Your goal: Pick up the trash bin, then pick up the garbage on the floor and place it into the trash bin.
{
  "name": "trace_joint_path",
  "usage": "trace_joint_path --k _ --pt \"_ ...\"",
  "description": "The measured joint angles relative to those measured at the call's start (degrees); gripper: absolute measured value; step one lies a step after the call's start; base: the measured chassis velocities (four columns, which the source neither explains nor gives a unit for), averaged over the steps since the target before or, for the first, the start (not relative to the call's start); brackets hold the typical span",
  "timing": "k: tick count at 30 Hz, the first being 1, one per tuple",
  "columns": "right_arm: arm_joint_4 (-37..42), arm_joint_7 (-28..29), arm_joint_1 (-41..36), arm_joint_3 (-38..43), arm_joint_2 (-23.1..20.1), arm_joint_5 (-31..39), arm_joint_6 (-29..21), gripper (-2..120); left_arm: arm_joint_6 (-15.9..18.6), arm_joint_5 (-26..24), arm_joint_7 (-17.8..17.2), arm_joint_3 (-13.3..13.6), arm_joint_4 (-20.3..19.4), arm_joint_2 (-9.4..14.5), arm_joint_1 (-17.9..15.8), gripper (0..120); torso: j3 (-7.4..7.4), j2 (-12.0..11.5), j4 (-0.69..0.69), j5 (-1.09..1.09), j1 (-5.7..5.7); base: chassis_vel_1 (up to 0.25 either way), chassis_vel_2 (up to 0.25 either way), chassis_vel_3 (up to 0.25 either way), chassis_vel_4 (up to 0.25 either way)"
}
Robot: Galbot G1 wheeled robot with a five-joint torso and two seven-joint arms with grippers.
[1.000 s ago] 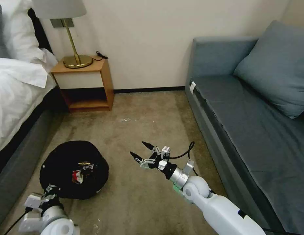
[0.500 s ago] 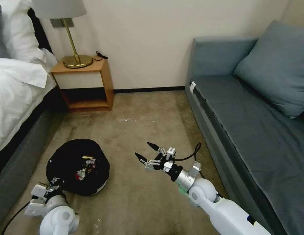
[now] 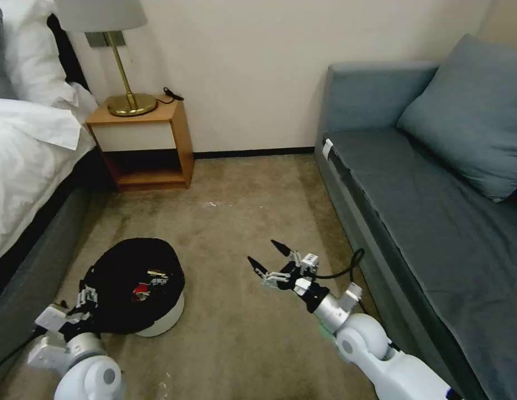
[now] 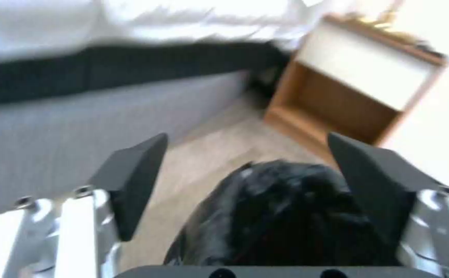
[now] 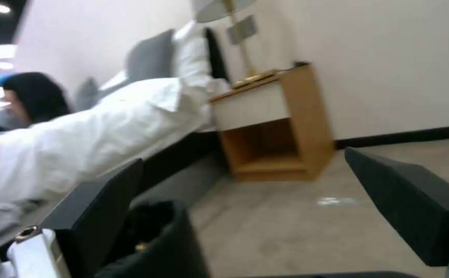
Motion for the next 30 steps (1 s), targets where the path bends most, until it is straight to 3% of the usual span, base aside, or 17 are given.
trace_joint_path --k 1,2,6,8,11,13,15,21,30 --pt "0.81 1.72 -1.17 0.76 -0.05 -1.06 0.34 100 -0.90 3.13 1.15 0.50 -1.52 -0.25 1.43 84 0.00 0.00 0.01 0.00 0.00 0.000 0.000 0.000 0.000" --pt "0.81 1.72 -1.17 0.76 -0.05 -1.06 0.34 100 -0.90 3.13 1.15 0.50 -1.52 -0.25 1.43 84 0.00 0.00 0.01 0.00 0.00 0.000 0.000 0.000 0.000" --pt "5.20 8.79 -7.32 4.51 0.12 -5.61 1.69 100 -5.36 15.78 5.08 1.91 -7.33 -2.12 7.26 99 0.00 0.00 0.00 -0.01 0.00 0.000 0.000 0.000 0.000" --pt "5.55 9.24 -7.91 4.90 0.22 -5.92 1.80 100 -5.67 16.49 5.30 1.99 -7.64 -2.24 7.61 99 -0.01 0.00 0.00 0.00 0.00 0.000 0.000 0.000 0.000" --pt "8.14 13.39 -12.81 7.45 1.43 -10.15 3.40 100 -10.09 25.32 7.33 2.74 -10.30 -3.75 11.75 100 0.00 0.00 0.00 0.00 0.00 0.000 0.000 0.000 0.000" --pt "8.47 13.92 -13.48 7.80 1.72 -10.73 3.62 100 -10.89 26.68 7.71 2.89 -10.57 -4.00 12.40 100 0.00 0.00 0.00 0.00 0.00 0.000 0.000 0.000 0.000" --pt "9.84 17.99 -15.85 8.76 3.08 -14.38 4.58 100 -13.15 30.76 8.75 3.61 -11.48 -4.71 14.98 100 -0.01 0.01 0.00 0.00 0.00 0.000 0.000 0.000 0.000" --pt "10.03 27.30 -18.04 9.74 5.58 -23.05 5.20 100 -15.15 35.00 10.09 5.69 -12.11 -6.15 18.51 100 0.00 0.01 0.00 -0.01 0.00 0.000 0.000 0.000 0.000" --pt "8.45 30.76 -17.58 10.28 6.87 -25.50 4.93 100 -15.48 36.21 12.15 7.50 -11.34 -7.67 19.57 100 0.00 0.01 0.01 -0.01 0.00 0.000 0.000 0.000 0.000"
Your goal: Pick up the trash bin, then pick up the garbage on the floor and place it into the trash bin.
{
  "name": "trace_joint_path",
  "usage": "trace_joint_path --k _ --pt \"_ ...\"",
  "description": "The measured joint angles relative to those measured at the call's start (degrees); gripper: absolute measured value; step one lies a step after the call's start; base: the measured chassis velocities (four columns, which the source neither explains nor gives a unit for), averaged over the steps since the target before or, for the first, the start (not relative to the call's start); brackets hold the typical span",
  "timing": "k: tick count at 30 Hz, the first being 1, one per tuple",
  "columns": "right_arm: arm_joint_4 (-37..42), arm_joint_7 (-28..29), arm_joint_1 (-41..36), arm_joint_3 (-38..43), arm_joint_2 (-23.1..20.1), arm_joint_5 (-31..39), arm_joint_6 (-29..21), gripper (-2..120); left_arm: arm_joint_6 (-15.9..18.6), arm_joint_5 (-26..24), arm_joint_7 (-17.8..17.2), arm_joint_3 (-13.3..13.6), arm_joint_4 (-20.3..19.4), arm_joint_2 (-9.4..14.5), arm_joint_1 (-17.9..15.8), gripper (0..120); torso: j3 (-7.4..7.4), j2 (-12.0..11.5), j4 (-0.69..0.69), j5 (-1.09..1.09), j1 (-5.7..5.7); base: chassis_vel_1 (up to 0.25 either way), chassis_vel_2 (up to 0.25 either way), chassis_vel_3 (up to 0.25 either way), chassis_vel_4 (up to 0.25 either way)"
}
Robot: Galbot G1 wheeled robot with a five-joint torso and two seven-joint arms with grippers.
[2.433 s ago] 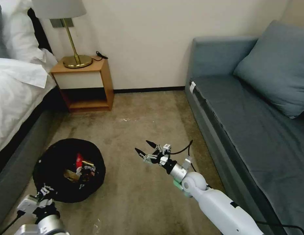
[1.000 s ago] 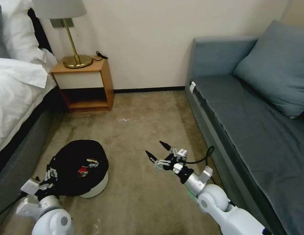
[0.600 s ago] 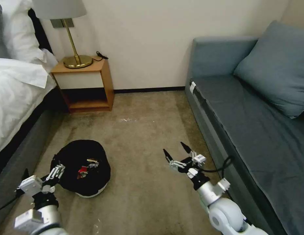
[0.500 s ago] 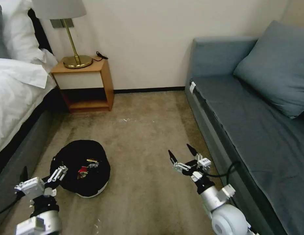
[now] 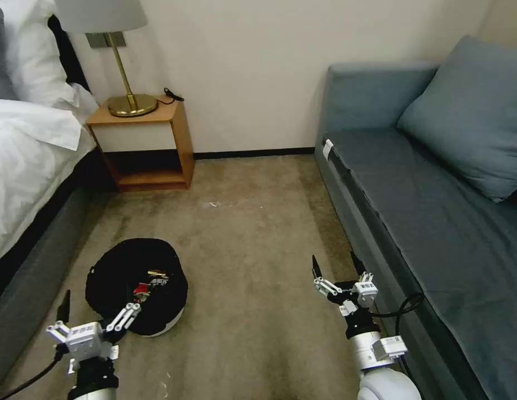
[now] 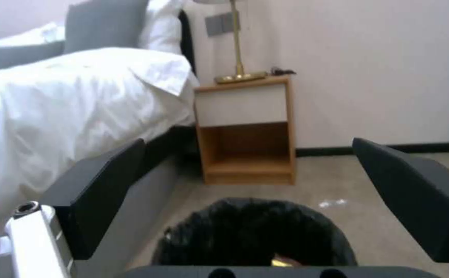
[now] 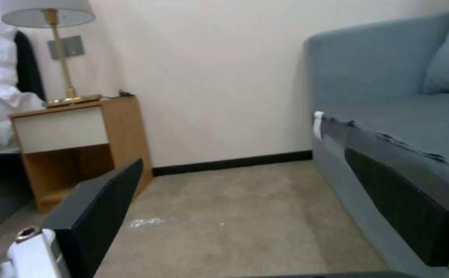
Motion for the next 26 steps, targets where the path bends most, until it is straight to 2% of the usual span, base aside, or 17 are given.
trace_joint_path --k 26 --pt "-0.77 -0.70 0.47 0.50 0.23 0.45 -0.44 100 0.34 -0.56 0.27 0.04 0.44 -0.04 -0.42 100 0.00 -0.01 0.00 0.01 0.00 0.000 0.000 0.000 0.000"
